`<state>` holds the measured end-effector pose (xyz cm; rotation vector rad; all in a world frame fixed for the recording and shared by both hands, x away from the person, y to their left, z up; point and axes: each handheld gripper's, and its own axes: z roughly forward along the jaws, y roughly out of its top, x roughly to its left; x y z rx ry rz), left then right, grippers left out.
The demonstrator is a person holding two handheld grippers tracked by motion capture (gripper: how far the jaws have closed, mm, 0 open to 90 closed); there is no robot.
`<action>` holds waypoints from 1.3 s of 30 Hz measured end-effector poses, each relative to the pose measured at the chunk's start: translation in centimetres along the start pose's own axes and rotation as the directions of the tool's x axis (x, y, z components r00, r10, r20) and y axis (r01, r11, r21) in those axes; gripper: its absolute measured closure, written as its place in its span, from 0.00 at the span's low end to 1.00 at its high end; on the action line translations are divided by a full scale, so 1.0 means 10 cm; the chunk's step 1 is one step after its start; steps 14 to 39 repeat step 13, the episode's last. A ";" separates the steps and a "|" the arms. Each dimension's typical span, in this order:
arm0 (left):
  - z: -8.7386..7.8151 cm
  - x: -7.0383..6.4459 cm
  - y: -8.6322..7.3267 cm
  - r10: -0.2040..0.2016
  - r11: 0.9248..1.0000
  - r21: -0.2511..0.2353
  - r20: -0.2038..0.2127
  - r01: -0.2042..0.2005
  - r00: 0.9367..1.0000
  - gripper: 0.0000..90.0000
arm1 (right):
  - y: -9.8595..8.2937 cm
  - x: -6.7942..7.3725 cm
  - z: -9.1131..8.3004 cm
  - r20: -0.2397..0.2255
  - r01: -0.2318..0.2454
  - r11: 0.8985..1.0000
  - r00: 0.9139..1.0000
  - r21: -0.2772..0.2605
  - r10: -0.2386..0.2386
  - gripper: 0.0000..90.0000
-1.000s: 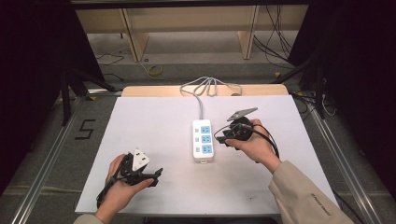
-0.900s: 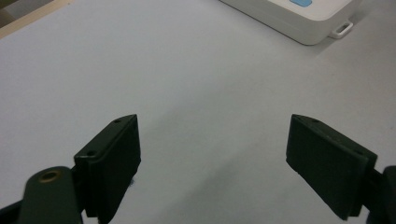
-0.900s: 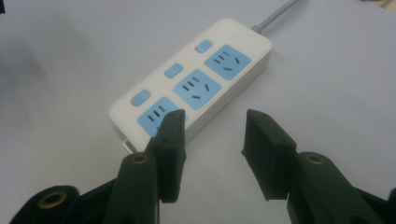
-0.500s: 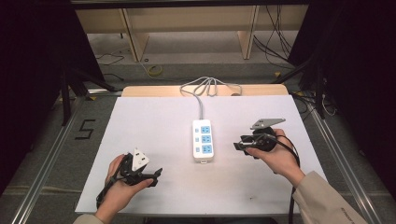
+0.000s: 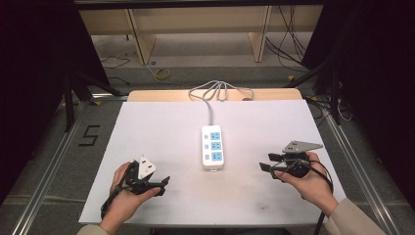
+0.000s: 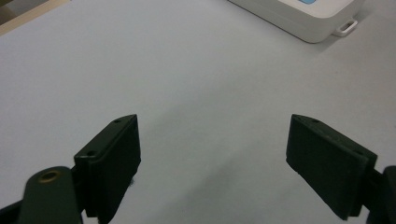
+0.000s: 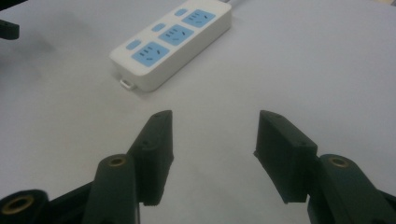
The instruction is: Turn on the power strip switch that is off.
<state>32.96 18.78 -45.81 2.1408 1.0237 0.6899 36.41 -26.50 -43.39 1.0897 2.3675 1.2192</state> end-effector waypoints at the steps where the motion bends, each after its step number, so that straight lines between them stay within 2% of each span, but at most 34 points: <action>1: 0.00 0.00 0.00 0.000 1.000 0.000 0.000 0.000 1.000 0.19 | -0.03 0.00 -0.01 0.002 -0.001 1.000 1.000 -0.003 0.001 0.51; 9: 0.00 -0.01 0.00 0.000 1.000 0.000 0.002 0.000 1.000 0.19 | -0.20 -0.04 -0.09 0.005 -0.015 1.000 1.000 -0.023 0.016 0.48; 13: 0.00 -0.01 0.01 0.001 1.000 0.001 0.003 -0.001 1.000 0.19 | -0.20 -0.04 -0.11 0.007 -0.019 0.999 1.000 -0.036 0.020 0.46; 39: 0.00 -0.01 0.01 0.001 1.000 0.001 0.003 -0.001 1.000 0.19 | -0.20 -0.04 -0.11 0.007 -0.019 0.999 1.000 -0.036 0.020 0.46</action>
